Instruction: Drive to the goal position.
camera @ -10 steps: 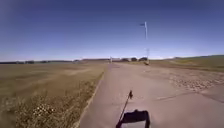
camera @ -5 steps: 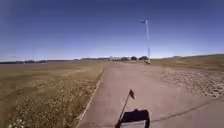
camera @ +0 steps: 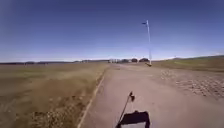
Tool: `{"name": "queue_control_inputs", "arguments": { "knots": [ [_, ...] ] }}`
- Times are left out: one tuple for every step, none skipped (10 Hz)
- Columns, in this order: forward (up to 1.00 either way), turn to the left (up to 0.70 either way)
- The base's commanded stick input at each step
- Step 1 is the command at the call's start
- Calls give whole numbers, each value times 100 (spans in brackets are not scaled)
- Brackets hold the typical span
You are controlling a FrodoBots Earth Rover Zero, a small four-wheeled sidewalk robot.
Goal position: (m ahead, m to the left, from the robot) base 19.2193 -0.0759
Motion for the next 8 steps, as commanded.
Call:
{"name": "queue_control_inputs", "arguments": {
  "knots": [
    [100, 0],
    [100, 0],
    [100, 0],
    [100, 0],
    [100, 0],
    [100, 0],
    [100, -5],
    [100, -24]
  ]
}}
